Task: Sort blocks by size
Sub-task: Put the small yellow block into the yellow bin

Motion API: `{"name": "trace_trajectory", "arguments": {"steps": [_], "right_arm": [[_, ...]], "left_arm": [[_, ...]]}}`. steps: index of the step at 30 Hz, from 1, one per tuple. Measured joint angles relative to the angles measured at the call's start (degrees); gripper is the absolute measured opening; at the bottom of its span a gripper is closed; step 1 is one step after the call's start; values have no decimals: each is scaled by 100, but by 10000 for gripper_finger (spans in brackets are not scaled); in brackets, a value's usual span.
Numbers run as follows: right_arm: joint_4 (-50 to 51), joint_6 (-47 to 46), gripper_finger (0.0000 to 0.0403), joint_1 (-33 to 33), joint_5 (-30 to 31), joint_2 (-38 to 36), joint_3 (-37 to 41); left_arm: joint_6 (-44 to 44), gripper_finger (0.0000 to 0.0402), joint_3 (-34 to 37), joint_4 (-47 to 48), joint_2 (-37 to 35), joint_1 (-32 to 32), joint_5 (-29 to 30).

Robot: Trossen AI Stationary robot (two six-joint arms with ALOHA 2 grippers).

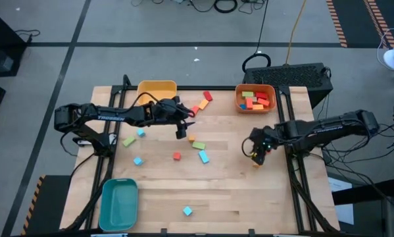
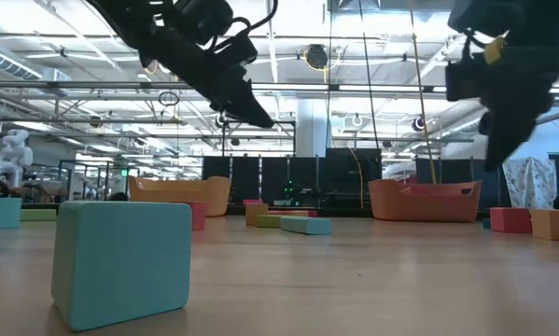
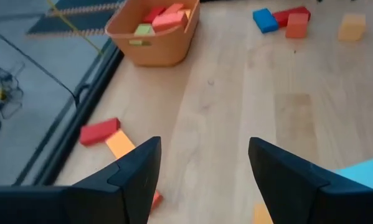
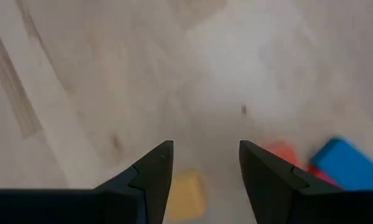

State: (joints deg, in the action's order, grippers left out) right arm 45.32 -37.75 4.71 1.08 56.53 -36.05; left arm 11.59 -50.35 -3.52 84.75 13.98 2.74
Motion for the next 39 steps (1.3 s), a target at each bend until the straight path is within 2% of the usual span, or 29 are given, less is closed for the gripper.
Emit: {"name": "trace_trajectory", "arguments": {"steps": [4,9,19,27,31,39], "right_arm": [[87,-388,169,441,-292,0,0],[288,-369,169,1102,-165,152,0],[291,-172,169,1650,-81,1136,2],[-20,-75,169,1797,237,1714,-21],[-31,-146,167,1790,455,1746,6],[-43,-214,174,1808,500,1659,-4]], "left_arm": [[-78,244,4,69,80,-67,-1],[-81,244,4,58,282,-216,-4],[-81,244,4,-24,603,-372,-2],[-81,244,4,-317,603,-518,-2],[-81,244,4,-392,603,-621,-2],[-83,244,4,-407,603,-739,0]]}}
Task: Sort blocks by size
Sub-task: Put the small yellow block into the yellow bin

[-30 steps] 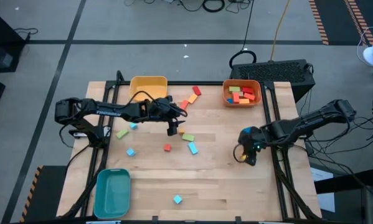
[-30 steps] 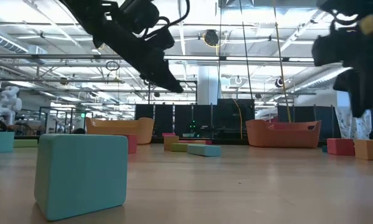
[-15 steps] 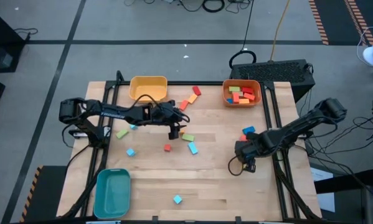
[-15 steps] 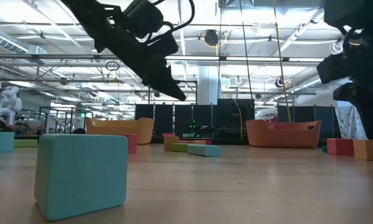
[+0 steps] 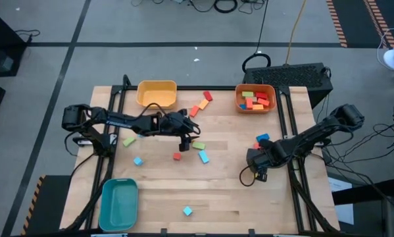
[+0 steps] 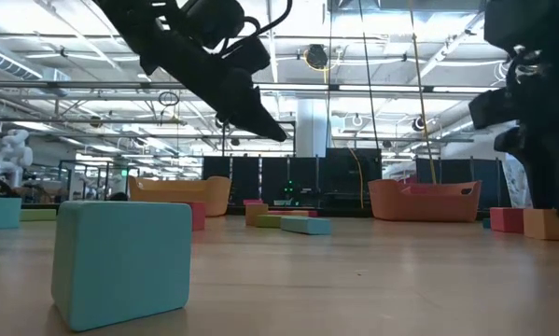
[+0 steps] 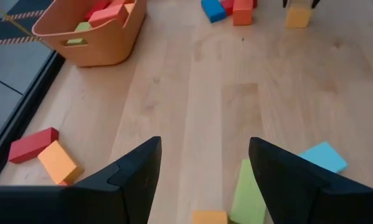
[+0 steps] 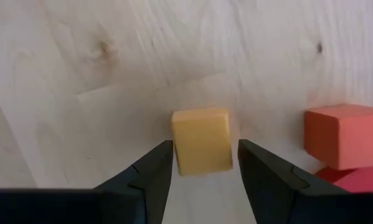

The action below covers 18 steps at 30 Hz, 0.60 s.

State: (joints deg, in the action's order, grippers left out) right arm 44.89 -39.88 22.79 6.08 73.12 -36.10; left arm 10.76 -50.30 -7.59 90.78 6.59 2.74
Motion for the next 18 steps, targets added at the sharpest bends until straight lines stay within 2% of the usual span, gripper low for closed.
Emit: {"name": "trace_trajectory", "arguments": {"steps": [9,14,18], "right_arm": [[-88,38,171,-7,-5,256,-7],[-281,248,140,-8,14,568,-10],[-660,335,112,-22,413,591,-11]], "left_arm": [[-107,244,2,-315,0,-88,-148],[-103,244,2,-595,95,-198,-272],[-100,244,4,-868,328,-270,-281]]}}
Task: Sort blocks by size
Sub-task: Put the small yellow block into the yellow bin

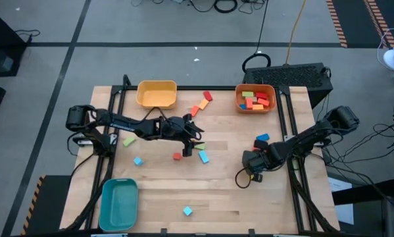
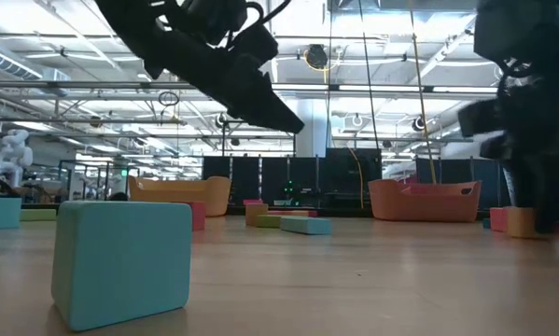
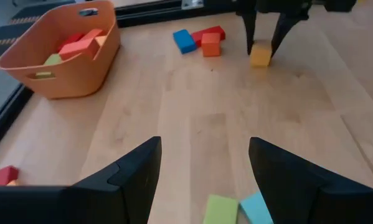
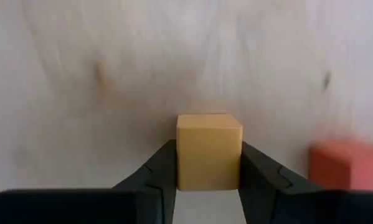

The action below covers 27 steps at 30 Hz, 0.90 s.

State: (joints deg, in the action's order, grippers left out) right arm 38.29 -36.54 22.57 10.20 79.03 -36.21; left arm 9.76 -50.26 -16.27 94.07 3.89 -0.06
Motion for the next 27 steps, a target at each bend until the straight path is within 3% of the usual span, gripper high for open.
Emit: {"name": "trace_trajectory", "arguments": {"steps": [5,10,19,27], "right_arm": [[-878,335,112,-195,629,-189,2],[-1870,910,112,-601,695,-219,2],[-3527,1754,112,-1624,-690,-208,2],[-4273,1975,113,-2221,-1756,-159,0]], "left_arm": [[32,244,2,-608,322,-71,-313],[908,244,0,-1005,443,-239,-653],[3439,244,0,-1043,432,-575,-660],[4188,244,0,-1297,432,-576,-659]]}}
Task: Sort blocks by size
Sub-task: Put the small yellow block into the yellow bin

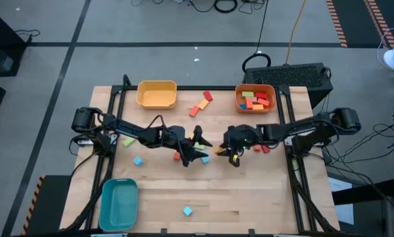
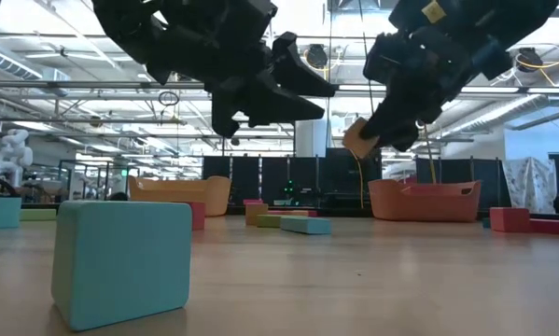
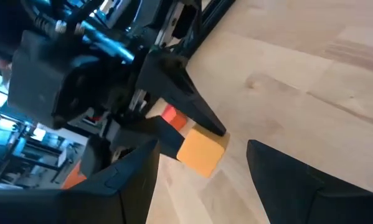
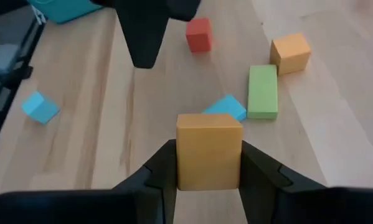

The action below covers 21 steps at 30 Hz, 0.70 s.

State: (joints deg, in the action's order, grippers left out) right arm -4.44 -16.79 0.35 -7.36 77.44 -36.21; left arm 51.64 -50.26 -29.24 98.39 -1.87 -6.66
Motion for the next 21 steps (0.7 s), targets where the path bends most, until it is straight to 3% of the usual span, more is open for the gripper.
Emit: {"name": "trace_trajectory", "arguments": {"steps": [21], "right_arm": [[-33,366,116,-485,-809,480,-495]], "left_arm": [[640,244,-830,872,502,124,-24]]}}
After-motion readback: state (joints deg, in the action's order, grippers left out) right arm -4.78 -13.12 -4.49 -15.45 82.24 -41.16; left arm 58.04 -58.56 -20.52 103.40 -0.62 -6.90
